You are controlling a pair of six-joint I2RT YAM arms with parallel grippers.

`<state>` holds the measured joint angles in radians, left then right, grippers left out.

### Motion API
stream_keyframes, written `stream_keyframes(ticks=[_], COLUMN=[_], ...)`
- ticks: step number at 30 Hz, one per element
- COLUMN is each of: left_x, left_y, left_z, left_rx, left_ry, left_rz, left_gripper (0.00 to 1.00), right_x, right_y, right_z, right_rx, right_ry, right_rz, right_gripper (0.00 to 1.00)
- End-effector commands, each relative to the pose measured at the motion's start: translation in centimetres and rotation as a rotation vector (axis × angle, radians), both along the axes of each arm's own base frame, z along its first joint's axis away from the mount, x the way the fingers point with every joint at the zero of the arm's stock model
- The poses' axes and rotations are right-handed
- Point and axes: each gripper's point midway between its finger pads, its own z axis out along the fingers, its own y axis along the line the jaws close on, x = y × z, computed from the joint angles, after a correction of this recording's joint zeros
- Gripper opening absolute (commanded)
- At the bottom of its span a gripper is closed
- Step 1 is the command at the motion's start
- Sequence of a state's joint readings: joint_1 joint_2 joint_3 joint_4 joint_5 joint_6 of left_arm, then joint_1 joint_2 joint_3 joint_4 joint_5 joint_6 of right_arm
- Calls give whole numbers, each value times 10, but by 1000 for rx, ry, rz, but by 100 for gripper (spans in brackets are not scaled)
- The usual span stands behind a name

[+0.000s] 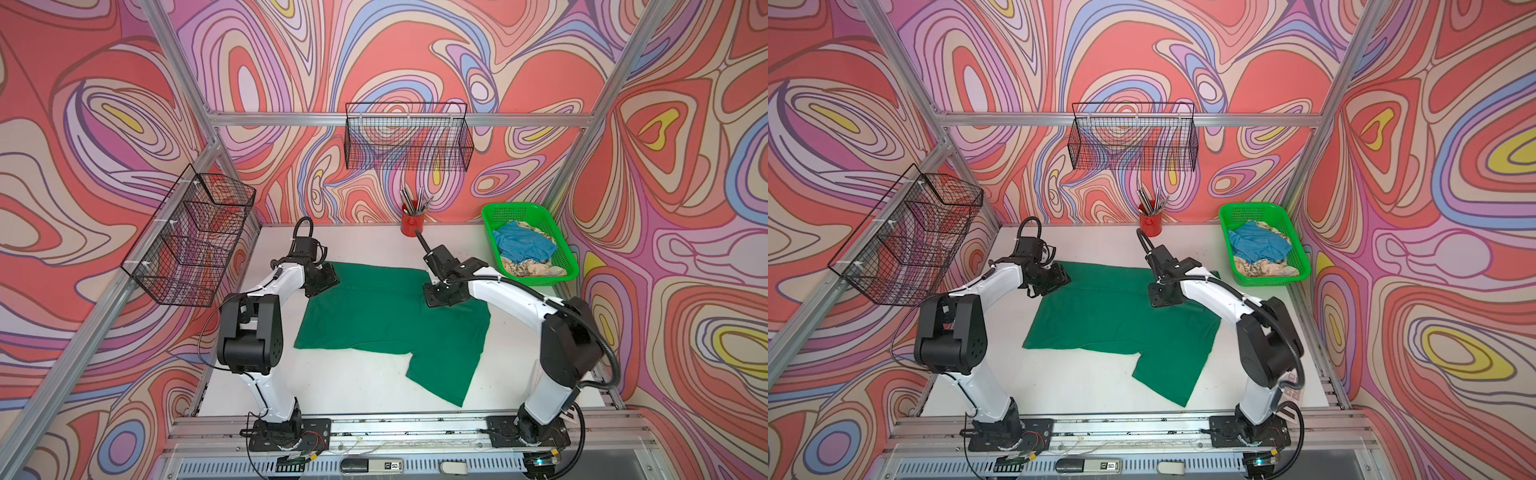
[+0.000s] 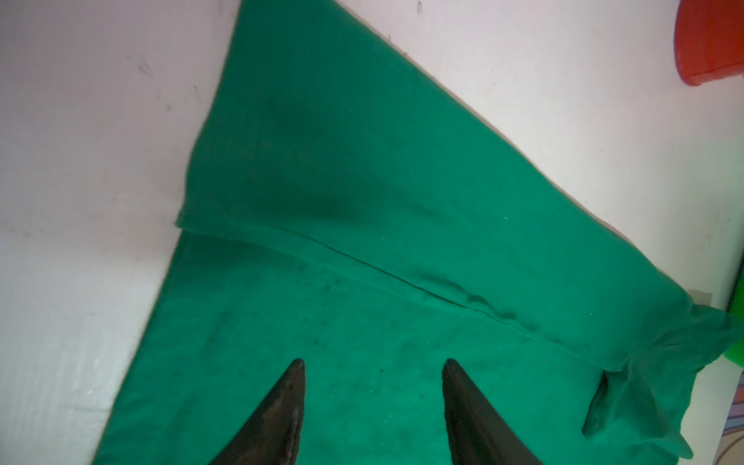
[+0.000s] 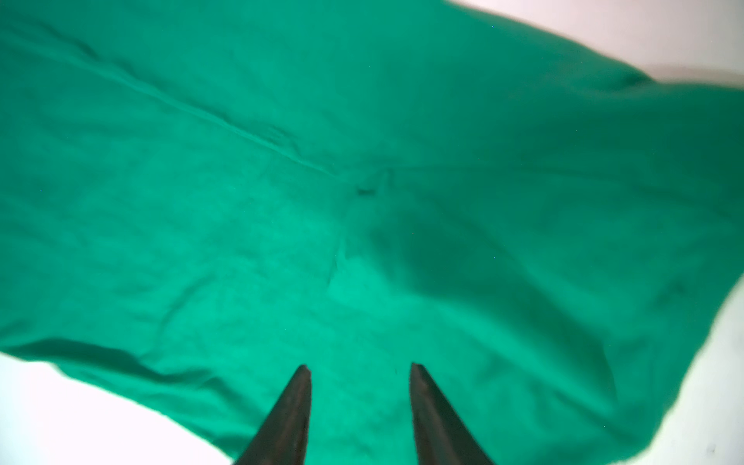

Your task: Fold and stack the t-shirts

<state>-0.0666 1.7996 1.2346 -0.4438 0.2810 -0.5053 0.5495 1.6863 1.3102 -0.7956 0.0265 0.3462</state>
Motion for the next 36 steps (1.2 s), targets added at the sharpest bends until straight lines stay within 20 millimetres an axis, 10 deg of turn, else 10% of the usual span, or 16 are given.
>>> stream_keyframes(ticks=[1, 11, 36], left_x=[-7, -16, -20], left_y=[-10, -35, -34], left_z=[0, -6, -4], left_rx=[-10, -27, -6], left_ry=[-1, 12, 18], left_rz=[-21, -72, -70], left_gripper=[57, 57, 57], right_x=[-10, -5, 6], right_y=[-42, -115, -111], right_z=[-1, -34, -78], right_rx=[41, 120, 202], right_ry=[-3, -120, -44], right_rz=[-155, -357, -390], right_gripper=[48, 52, 62])
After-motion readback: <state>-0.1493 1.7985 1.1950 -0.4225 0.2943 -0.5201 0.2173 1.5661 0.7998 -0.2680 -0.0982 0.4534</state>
